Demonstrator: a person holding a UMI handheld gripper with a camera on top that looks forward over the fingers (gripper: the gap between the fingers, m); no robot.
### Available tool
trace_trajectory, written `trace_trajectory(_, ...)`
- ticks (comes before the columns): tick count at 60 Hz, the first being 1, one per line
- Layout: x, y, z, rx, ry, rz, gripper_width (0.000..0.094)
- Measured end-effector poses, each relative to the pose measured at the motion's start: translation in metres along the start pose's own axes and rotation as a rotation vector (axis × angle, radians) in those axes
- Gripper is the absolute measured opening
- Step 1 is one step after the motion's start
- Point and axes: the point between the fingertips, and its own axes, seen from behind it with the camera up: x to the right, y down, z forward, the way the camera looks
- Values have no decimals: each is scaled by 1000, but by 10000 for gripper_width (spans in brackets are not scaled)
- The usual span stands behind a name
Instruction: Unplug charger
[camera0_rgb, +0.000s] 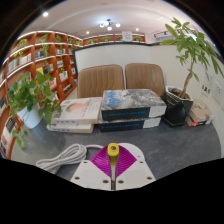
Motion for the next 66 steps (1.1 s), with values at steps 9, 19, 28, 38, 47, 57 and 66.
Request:
trace_trajectory(9, 47, -179, -94, 331, -8, 1, 35)
trace_trajectory(19, 127, -238, -172, 440, 49, -75, 36)
trace_trajectory(28, 219, -160, -150, 299, 149, -92, 37)
trace_trajectory(38, 264, -50, -94, 109, 112, -58, 37)
trace_trajectory(47, 283, 14, -64, -16, 105, 6, 38)
trace_trajectory(57, 292, 46, -58, -92, 111, 26, 88)
trace_trajectory(66, 292, 28, -69, -67, 117, 35, 541)
